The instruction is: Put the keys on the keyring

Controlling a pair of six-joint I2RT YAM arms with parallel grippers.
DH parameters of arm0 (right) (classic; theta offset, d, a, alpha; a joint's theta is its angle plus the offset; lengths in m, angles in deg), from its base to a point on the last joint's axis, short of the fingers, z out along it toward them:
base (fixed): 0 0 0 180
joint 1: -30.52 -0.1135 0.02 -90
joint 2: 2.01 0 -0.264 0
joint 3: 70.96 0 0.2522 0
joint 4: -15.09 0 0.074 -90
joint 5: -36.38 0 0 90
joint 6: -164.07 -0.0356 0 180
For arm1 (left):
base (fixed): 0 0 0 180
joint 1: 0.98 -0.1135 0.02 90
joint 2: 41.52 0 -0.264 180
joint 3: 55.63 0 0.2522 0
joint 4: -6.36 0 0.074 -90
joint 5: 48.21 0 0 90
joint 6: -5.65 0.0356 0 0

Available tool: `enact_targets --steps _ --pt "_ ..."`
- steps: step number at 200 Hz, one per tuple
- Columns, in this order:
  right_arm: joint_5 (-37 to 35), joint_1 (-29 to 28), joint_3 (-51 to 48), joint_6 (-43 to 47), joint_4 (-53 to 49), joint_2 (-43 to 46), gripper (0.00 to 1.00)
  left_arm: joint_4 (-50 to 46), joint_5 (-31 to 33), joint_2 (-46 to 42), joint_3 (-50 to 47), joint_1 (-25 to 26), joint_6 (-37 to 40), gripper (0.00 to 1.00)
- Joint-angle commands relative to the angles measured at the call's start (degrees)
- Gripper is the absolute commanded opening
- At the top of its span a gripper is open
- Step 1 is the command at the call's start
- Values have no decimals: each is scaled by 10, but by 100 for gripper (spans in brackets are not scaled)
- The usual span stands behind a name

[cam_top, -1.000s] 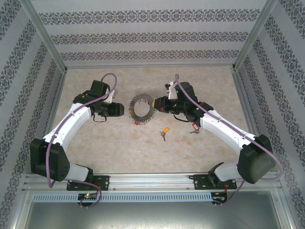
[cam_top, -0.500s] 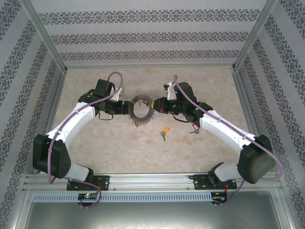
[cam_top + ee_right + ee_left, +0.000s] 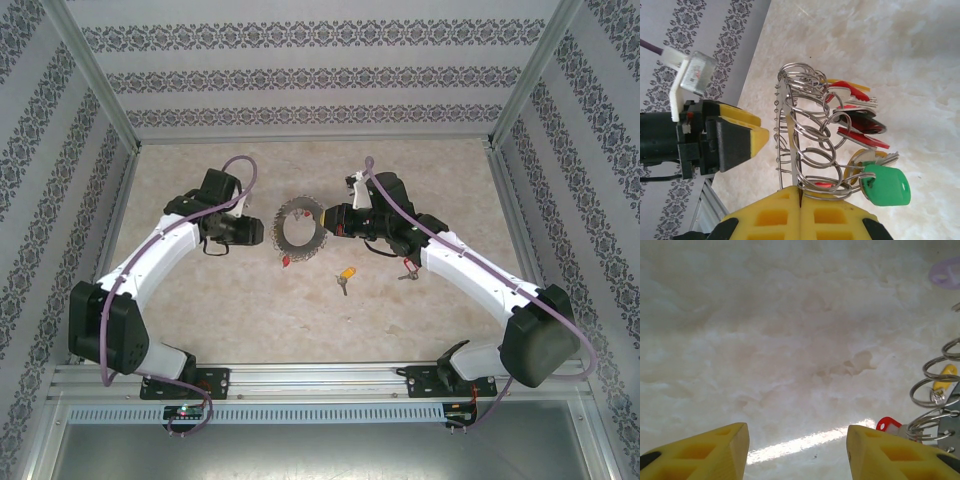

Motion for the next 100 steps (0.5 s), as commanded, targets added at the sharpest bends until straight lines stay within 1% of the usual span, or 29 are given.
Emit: enact_targets --steps 1,3,13,20,28,40,54,60,72,87,100 --pt "-7 -8 21 9 18 18 0 10 19 -38 -4 2 -31 55" --pt "-7 -7 21 9 18 18 0 16 14 -40 -6 1 -32 56" --pt "-1 -5 18 3 25 19 0 44 -18 -54 -18 -3 -47 69" --pt "7 0 13 -6 38 21 0 67 -41 -66 -26 -9 -60 75" --pt "17 6 7 -18 52 23 0 98 -80 -76 -38 -18 -78 81" --pt "39 15 -2 -35 76 24 0 161 -145 -88 -61 -33 -117 92" --pt "61 23 -8 -50 97 26 0 253 -226 -92 -93 -47 -176 96" --pt "69 25 -10 -55 106 27 0 288 -251 -89 -101 -48 -201 97" --pt "85 30 -13 -69 125 29 0 333 -293 -77 -106 -50 -230 98" --pt "98 34 -17 -84 147 32 0 379 -331 -58 -105 -50 -265 97" --pt "109 38 -19 -95 162 32 0 421 -348 -53 -108 -50 -289 94"
